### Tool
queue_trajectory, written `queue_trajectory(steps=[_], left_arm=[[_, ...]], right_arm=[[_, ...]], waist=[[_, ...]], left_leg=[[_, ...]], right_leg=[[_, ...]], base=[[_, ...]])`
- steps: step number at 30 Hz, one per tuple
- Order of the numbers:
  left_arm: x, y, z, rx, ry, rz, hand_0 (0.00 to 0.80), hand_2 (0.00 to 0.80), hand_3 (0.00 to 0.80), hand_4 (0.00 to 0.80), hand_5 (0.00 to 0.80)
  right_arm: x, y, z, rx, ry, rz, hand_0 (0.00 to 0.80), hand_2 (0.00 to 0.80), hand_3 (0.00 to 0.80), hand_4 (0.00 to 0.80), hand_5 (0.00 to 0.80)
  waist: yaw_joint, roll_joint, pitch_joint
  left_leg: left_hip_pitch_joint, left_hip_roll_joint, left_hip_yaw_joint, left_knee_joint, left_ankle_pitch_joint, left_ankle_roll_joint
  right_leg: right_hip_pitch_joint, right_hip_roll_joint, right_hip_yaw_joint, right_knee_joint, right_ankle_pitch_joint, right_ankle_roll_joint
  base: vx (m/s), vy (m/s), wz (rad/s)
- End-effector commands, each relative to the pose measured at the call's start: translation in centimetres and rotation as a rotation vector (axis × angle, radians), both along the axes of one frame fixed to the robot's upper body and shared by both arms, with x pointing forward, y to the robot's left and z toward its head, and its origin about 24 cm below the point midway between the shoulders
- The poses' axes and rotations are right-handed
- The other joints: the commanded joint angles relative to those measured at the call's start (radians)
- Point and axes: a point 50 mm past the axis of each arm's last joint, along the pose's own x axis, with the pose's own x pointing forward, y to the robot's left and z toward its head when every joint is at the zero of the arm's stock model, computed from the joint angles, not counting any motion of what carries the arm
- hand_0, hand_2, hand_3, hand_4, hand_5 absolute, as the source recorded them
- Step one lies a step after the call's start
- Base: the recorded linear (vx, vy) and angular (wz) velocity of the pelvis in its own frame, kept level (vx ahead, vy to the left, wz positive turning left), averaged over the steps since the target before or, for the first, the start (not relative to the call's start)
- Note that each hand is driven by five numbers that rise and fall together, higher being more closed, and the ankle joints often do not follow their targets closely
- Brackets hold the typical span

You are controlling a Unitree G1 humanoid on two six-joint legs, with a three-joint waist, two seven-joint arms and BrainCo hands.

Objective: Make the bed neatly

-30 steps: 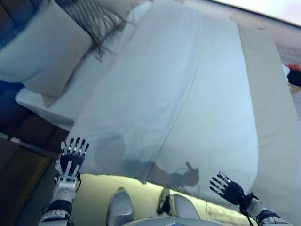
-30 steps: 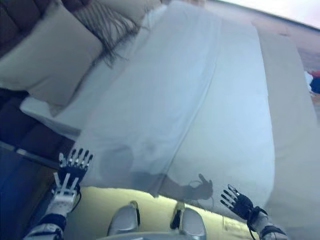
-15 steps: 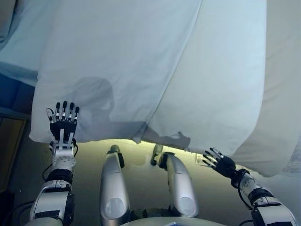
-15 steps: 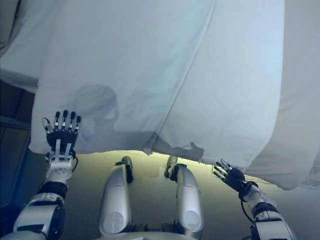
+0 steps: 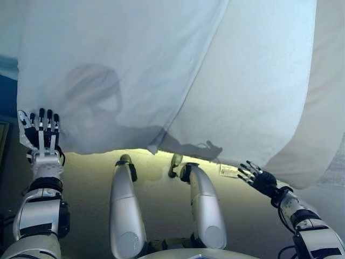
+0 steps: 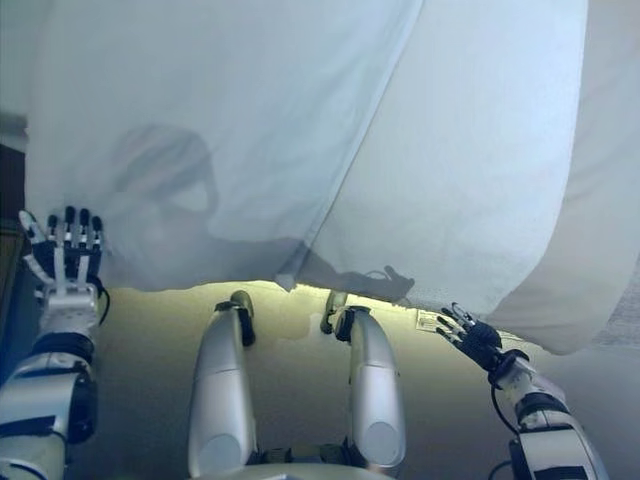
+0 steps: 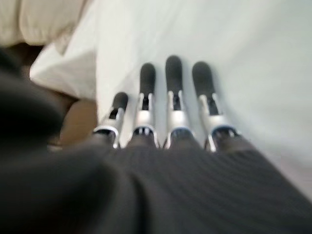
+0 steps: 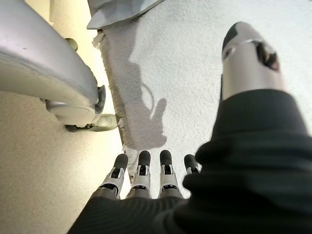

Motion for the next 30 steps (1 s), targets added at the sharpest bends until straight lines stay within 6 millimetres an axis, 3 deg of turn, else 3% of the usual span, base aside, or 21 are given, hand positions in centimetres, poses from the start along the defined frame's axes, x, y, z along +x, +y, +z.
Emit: queue_trajectory(steps=[1, 9, 16, 22, 24, 27, 28, 30], left_arm=[[-1.8, 2.5, 0.3, -0.009, 0.032, 0.087, 0.0, 0.0, 0.0, 0.0, 0.0], [-2.9, 3.6, 0.1, -0.005, 0.099, 0.085, 0.0, 0.0, 0.0, 0.0, 0.0], [-2.0, 2.7, 0.2, 0.007, 0.053, 0.031, 0.0, 0.0, 0.0, 0.0, 0.0], [-1.0, 0.7, 0.0, 0.041, -0.054, -0.071, 0.0, 0.0, 0.0, 0.0, 0.0], [-0.7, -0.1, 0.0, 0.049, -0.108, -0.115, 0.0, 0.0, 0.0, 0.0, 0.0], [-0.7, -1.7, -0.8, 0.067, -0.189, -0.203, 0.0, 0.0, 0.0, 0.0, 0.0], [-0.6, -2.2, -1.0, 0.074, -0.211, -0.235, 0.0, 0.0, 0.0, 0.0, 0.0], [-0.5, -3.8, -1.4, 0.072, -0.291, -0.312, 0.0, 0.0, 0.0, 0.0, 0.0]], right_arm=[[-0.9, -3.3, 1.3, -0.061, -0.022, -0.076, 0.0, 0.0, 0.0, 0.0, 0.0], [-0.4, -5.1, 3.1, -0.09, -0.065, -0.119, 0.0, 0.0, 0.0, 0.0, 0.0], [0.1, -5.2, 3.7, -0.082, -0.083, -0.112, 0.0, 0.0, 0.0, 0.0, 0.0], [0.0, -4.2, 2.8, -0.052, -0.078, -0.099, 0.0, 0.0, 0.0, 0.0, 0.0], [-0.2, -4.0, 2.5, -0.045, -0.076, -0.104, 0.0, 0.0, 0.0, 0.0, 0.0], [-0.6, -3.5, 1.8, -0.041, -0.063, -0.11, 0.0, 0.0, 0.0, 0.0, 0.0], [-0.7, -3.4, 1.6, -0.042, -0.059, -0.112, 0.0, 0.0, 0.0, 0.0, 0.0], [-0.9, -3.4, 1.3, -0.042, -0.056, -0.124, 0.0, 0.0, 0.0, 0.0, 0.0]], waist=[[0.005, 0.009, -0.02], [0.005, 0.035, -0.018], [0.003, 0.044, -0.02], [0.0, 0.042, -0.028], [-0.001, 0.042, -0.028], [0.001, 0.047, -0.031], [0.003, 0.051, -0.035], [0.006, 0.053, -0.031]], left_leg=[[0.003, 0.02, -0.074, -0.077, 0.038, -0.071], [-0.027, 0.016, -0.08, -0.052, 0.009, -0.082], [-0.037, 0.013, -0.08, -0.056, 0.011, -0.084], [0.014, 0.016, -0.069, -0.098, 0.018, -0.089], [0.03, 0.015, -0.057, -0.128, 0.054, -0.085], [0.076, 0.016, -0.048, -0.169, 0.065, -0.087], [0.095, 0.016, -0.053, -0.178, 0.044, -0.094], [0.102, 0.009, -0.042, -0.205, 0.079, -0.088]], right_leg=[[0.004, -0.087, 0.058, -0.05, 0.079, 0.127], [-0.036, -0.094, 0.067, -0.017, 0.05, 0.133], [-0.052, -0.096, 0.068, -0.017, 0.048, 0.131], [-0.006, -0.088, 0.062, -0.058, 0.058, 0.136], [0.011, -0.091, 0.056, -0.093, 0.09, 0.129], [0.051, -0.089, 0.052, -0.129, 0.096, 0.133], [0.067, -0.087, 0.054, -0.129, 0.076, 0.142], [0.077, -0.092, 0.045, -0.159, 0.103, 0.133]], base=[[-0.023, 0.044, -0.03], [-0.003, 0.038, 0.0], [-0.036, -0.004, 0.0], [-0.014, -0.069, -0.01], [-0.054, -0.083, -0.02], [0.072, -0.069, -0.04], [0.047, -0.063, -0.06], [-0.001, -0.056, -0.07]])
